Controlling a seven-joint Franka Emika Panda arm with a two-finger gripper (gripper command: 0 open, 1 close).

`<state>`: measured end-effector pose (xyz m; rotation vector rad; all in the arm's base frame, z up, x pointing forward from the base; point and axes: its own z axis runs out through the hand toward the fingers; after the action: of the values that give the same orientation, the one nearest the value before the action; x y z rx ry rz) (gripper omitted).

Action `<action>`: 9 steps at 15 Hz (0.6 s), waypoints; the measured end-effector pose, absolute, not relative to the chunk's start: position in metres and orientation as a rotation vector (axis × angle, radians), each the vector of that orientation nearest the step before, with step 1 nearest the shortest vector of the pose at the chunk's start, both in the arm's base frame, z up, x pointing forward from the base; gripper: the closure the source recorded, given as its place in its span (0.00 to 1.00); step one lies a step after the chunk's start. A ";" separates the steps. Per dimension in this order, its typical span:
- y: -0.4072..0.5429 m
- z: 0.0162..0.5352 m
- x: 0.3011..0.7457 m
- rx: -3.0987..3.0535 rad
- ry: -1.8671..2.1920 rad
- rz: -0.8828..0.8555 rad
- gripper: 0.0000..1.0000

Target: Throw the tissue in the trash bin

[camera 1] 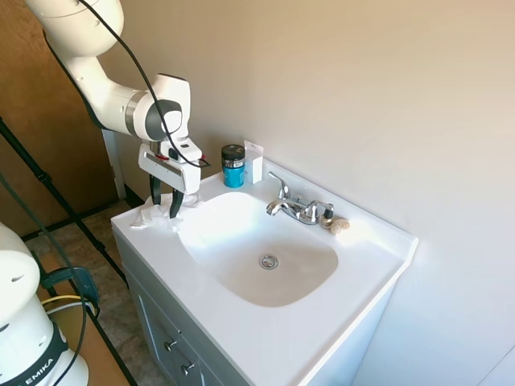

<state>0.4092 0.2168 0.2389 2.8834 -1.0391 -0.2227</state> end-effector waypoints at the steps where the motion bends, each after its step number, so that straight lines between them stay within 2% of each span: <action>1: 0.217 0.239 0.409 2.883 -1.039 -0.222 1.00; 9: 0.215 0.246 0.420 2.898 -1.072 -0.209 1.00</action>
<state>0.4199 0.2146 0.2462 2.8984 -1.0721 -0.2089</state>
